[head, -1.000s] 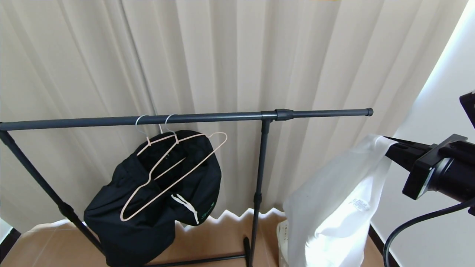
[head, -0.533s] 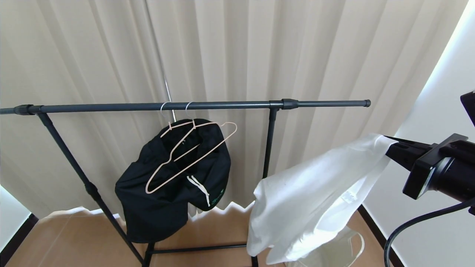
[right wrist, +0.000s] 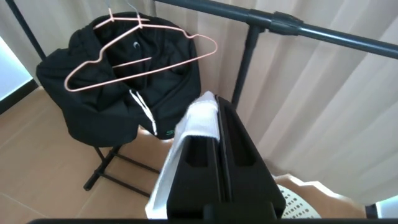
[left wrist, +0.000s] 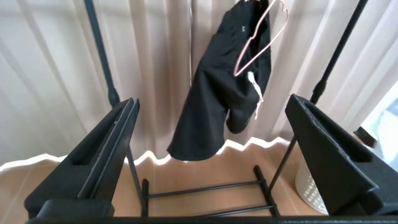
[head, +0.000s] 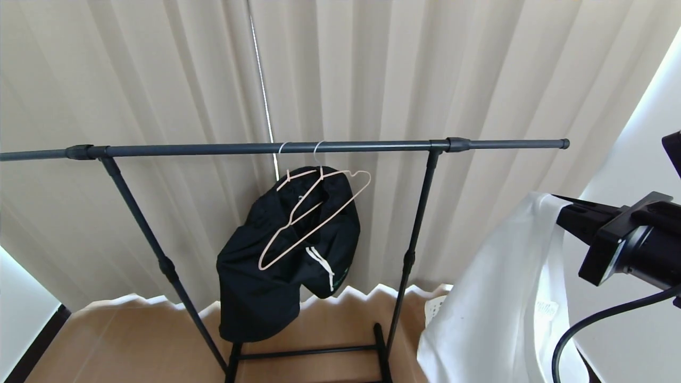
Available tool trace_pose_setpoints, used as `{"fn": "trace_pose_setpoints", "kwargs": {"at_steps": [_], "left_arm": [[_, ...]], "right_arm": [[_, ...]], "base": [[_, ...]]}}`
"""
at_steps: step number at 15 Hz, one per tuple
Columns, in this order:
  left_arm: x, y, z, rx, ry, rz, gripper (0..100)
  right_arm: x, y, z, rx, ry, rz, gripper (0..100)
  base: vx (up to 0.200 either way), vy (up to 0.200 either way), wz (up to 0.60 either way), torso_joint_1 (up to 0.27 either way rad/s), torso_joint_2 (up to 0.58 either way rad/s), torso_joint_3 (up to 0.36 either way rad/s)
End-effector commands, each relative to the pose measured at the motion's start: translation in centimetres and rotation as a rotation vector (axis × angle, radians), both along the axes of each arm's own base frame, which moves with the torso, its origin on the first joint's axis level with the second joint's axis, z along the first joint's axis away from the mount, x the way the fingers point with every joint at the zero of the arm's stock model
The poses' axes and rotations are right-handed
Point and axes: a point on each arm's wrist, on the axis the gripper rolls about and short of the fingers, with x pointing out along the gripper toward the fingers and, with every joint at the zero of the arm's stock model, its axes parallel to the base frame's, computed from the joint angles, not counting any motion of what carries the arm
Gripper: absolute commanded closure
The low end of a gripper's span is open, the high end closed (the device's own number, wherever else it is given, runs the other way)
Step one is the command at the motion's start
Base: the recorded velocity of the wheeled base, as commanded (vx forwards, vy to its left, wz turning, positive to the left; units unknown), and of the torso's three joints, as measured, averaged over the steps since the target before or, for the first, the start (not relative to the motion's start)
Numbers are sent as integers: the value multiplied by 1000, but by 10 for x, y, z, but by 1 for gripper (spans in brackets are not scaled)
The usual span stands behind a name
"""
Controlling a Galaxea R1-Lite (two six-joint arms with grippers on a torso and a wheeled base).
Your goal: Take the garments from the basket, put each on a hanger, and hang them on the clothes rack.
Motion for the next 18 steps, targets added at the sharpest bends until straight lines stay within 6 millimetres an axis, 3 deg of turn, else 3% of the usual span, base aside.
{"fn": "trace_pose_setpoints", "kwargs": {"at_steps": [1,3,10,11,14,17,18], "left_arm": [[0,0,0,0,-1,0,0],[0,0,0,-2,-1,0,0],[0,0,0,1,-1,2,0],[0,0,0,10,0,8,0],[4,0,1,143,40,50,0],[32,0,58,49,184,-3,0],[41,-1,66,25,224,-35,0]], "right_arm": [[0,0,-1,-1,4,0,100],[0,0,-2,-3,5,0,100],[5,7,-14,-112,19,21,100],[6,12,-14,-117,20,23,100],[26,61,-9,-154,19,-9,100],[38,78,-10,-110,47,-39,100],[39,79,-11,-81,66,-44,100]], "base": [[-200,0,0,17,2,2],[-200,0,0,-5,5,0],[0,0,0,0,0,0],[0,0,0,0,0,0],[0,0,0,0,0,0],[0,0,0,0,0,0],[0,0,0,0,0,0]]}}
